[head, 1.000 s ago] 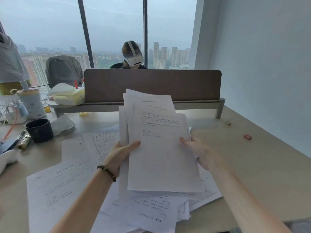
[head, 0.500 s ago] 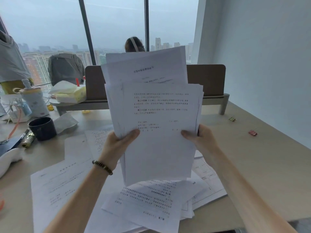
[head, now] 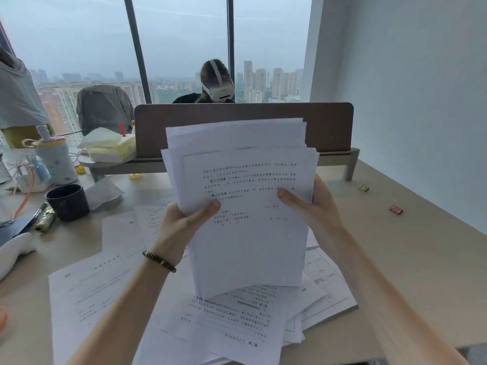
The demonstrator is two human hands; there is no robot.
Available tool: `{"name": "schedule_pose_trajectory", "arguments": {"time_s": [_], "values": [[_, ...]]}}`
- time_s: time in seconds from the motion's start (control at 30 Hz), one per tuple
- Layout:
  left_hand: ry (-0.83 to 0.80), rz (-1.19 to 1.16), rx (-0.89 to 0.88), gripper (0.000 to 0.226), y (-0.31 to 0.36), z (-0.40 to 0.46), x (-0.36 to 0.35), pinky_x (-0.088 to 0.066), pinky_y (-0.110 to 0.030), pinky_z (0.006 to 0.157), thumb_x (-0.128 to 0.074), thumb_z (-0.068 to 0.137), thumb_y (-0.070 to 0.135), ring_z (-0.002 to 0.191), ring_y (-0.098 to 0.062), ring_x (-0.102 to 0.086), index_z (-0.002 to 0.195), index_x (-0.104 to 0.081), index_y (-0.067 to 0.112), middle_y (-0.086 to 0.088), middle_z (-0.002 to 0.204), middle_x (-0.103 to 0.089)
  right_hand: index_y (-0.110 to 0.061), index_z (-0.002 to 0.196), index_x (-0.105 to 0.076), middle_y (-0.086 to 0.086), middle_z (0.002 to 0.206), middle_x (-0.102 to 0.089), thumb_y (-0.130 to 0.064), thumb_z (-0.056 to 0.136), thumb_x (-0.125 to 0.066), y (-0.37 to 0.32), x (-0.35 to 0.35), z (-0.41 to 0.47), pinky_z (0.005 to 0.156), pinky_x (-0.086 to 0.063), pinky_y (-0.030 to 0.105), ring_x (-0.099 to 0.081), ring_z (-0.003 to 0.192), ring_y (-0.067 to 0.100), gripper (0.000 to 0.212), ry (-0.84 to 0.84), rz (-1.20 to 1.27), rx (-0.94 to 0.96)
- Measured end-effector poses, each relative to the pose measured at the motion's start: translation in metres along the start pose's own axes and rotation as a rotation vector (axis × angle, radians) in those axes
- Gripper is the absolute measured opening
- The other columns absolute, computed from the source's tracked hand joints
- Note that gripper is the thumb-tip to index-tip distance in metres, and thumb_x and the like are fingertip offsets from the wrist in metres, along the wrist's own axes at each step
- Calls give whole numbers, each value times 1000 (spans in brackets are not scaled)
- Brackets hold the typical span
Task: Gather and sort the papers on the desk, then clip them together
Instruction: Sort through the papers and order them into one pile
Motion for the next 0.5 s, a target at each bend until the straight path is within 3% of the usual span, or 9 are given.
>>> {"name": "schedule_pose_trajectory", "arguments": {"time_s": [0.13,0.33,0.5], "values": [[-7,5,-16,32,9,0,-4,-60,-30,71,-85,57,33,91,-18,-75,88,-81,25,1,99,-79,-17,120,-61,-3,111,-76,-21,81,-74,-20,-3,-1,82,-62,39,-74,100,19,41,-17,45,61],[-13,14,-35,23,9,-3,-5,-61,-33,70,-82,69,22,92,-21,-75,91,-80,24,-1,101,-79,-11,122,-63,1,112,-76,-25,77,-75,-24,1,-1,79,-61,38,-74,99,21,49,6,71,89],[6,42,14,55,-15,-10,0,-61,-39,77,-90,49,54,96,-24,-74,96,-80,25,-3,106,-78,-9,122,-63,3,112,-76,-23,80,-73,-7,4,-5,77,-60,33,-74,99,21,46,14,93,67]]}}
Point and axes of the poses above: each hand's wrist, its own z-axis towards the middle knuckle, its own x-axis out of the back of the hand, y = z × x, the point moved 9 cm from there along z, towards the middle knuckle
